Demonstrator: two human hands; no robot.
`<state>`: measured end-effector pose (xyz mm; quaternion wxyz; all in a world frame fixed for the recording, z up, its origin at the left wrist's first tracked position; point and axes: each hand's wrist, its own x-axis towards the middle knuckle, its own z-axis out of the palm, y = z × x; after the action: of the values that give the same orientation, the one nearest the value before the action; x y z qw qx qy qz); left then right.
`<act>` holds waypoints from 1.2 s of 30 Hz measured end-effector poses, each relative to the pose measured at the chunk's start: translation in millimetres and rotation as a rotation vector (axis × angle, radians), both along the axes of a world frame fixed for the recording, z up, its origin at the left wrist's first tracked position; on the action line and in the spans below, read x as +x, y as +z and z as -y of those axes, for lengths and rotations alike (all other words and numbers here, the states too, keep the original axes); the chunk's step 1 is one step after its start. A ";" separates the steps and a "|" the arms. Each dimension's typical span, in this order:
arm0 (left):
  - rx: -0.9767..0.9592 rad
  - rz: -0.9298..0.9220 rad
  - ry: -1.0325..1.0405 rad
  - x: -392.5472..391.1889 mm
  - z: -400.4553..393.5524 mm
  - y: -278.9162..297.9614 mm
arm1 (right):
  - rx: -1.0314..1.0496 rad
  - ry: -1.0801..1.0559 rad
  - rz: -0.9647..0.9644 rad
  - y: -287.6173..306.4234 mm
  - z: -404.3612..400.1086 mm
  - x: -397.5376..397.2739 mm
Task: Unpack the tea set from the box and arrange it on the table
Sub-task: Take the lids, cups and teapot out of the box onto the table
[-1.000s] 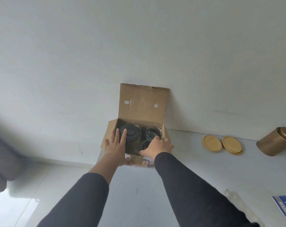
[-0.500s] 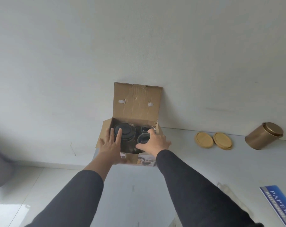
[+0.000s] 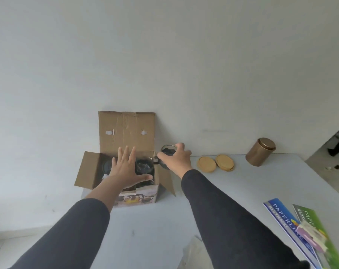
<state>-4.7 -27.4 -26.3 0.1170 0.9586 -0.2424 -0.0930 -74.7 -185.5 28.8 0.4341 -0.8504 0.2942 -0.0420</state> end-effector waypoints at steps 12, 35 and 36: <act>-0.014 -0.011 -0.103 -29.8 136.2 -19.3 | 0.132 -0.360 0.012 -32.9 134.7 -34.0; 0.234 -0.399 0.059 -85.6 314.5 -128.2 | 0.321 -0.485 -0.186 -143.7 312.7 -69.7; 0.248 -0.399 0.063 -85.6 317.1 -129.1 | 0.319 -0.481 -0.193 -145.6 314.7 -68.9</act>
<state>-90.3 -344.5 -155.4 0.0470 0.9354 -0.1710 -0.3059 -143.6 -500.3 -116.7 0.5099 -0.6773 0.5301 -0.0158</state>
